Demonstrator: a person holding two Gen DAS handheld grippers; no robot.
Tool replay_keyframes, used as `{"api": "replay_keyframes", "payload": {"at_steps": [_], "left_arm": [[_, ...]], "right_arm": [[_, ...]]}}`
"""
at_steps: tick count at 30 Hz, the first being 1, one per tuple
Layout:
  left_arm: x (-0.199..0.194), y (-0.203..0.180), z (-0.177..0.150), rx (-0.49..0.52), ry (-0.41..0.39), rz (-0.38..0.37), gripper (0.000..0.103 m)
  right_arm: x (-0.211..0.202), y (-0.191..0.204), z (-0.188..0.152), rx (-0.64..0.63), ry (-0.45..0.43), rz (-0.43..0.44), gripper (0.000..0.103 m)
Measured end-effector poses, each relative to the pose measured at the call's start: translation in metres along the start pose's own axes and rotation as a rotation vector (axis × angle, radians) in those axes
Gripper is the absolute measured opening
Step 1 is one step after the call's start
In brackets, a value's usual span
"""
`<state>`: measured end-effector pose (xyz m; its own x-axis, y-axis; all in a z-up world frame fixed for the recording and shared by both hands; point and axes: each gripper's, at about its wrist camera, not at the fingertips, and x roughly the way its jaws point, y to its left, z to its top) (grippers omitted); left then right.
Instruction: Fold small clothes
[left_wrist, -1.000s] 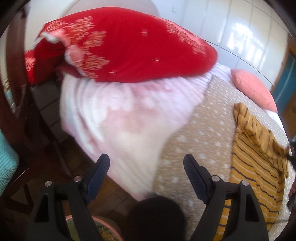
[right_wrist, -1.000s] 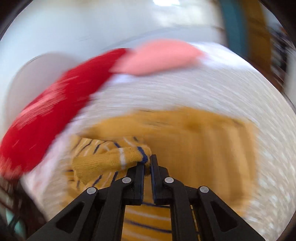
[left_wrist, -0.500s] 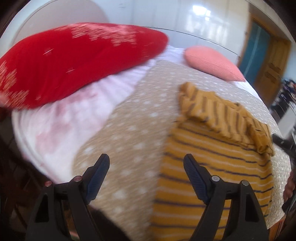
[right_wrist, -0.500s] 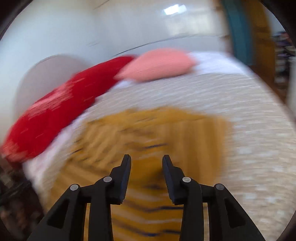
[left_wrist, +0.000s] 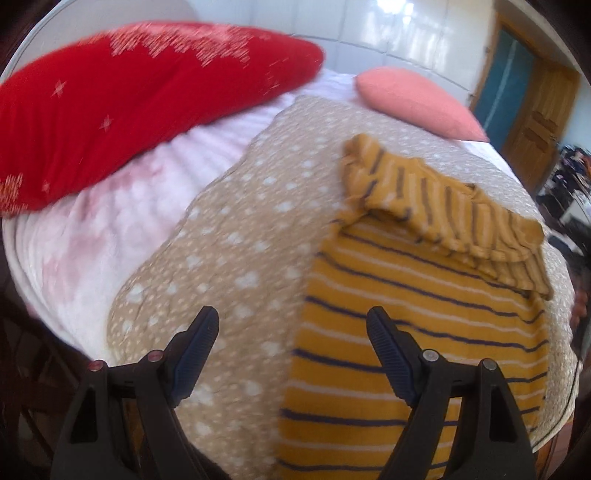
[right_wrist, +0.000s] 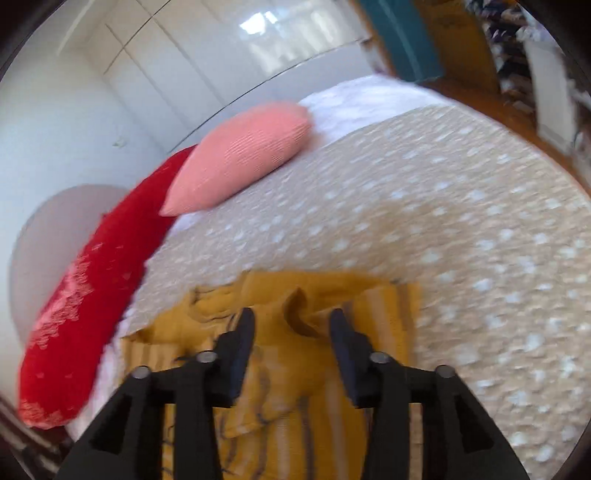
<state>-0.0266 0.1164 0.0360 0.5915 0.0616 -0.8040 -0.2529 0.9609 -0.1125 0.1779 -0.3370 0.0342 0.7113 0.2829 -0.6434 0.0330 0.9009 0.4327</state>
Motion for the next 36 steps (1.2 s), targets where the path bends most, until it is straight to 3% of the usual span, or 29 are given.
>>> {"api": "replay_keyframes", "payload": {"at_steps": [5, 7, 10, 13, 15, 17, 19, 20, 22, 26, 32, 33, 34, 36], "left_arm": [[0.004, 0.02, -0.009, -0.036, 0.023, 0.008, 0.081], [0.008, 0.022, -0.015, -0.019, 0.045, 0.011, 0.081], [0.018, 0.023, -0.025, -0.011, 0.1, -0.045, 0.082], [0.014, 0.02, -0.035, 0.009, 0.083, -0.069, 0.082], [0.008, 0.018, -0.042, 0.001, 0.099, -0.152, 0.082], [0.002, 0.016, -0.051, 0.003, 0.103, -0.21, 0.076], [-0.002, 0.016, -0.066, 0.004, 0.128, -0.249, 0.055], [-0.004, 0.016, -0.074, 0.007, 0.136, -0.256, 0.052], [-0.008, 0.017, -0.092, 0.005, 0.16, -0.293, 0.045], [-0.004, 0.02, -0.126, -0.02, 0.241, -0.339, 0.045], [0.009, 0.017, -0.149, -0.073, 0.29, -0.395, 0.048], [0.008, 0.016, -0.148, -0.078, 0.293, -0.405, 0.04], [0.005, 0.014, -0.148, -0.074, 0.296, -0.417, 0.01], [-0.008, 0.008, -0.144, -0.048, 0.294, -0.413, 0.007]], "right_arm": [[-0.038, 0.003, -0.048, -0.097, 0.028, -0.047, 0.05], [-0.048, -0.002, -0.068, -0.09, 0.043, -0.035, 0.057], [-0.062, -0.019, -0.106, -0.041, 0.12, 0.022, 0.057], [-0.079, -0.03, -0.149, 0.024, 0.204, 0.115, 0.057], [-0.089, -0.031, -0.175, 0.078, 0.227, 0.205, 0.058], [-0.096, -0.029, -0.194, 0.125, 0.256, 0.3, 0.058], [-0.098, -0.024, -0.211, 0.167, 0.297, 0.398, 0.058], [-0.099, -0.02, -0.223, 0.174, 0.319, 0.438, 0.058], [-0.102, -0.016, -0.236, 0.169, 0.33, 0.46, 0.058], [-0.104, -0.017, -0.27, 0.233, 0.391, 0.533, 0.058], [-0.104, -0.016, -0.298, 0.226, 0.436, 0.489, 0.056], [-0.105, -0.015, -0.299, 0.22, 0.434, 0.477, 0.051], [-0.104, -0.01, -0.298, 0.203, 0.435, 0.457, 0.038], [-0.11, -0.005, -0.295, 0.151, 0.444, 0.44, 0.014]]}}
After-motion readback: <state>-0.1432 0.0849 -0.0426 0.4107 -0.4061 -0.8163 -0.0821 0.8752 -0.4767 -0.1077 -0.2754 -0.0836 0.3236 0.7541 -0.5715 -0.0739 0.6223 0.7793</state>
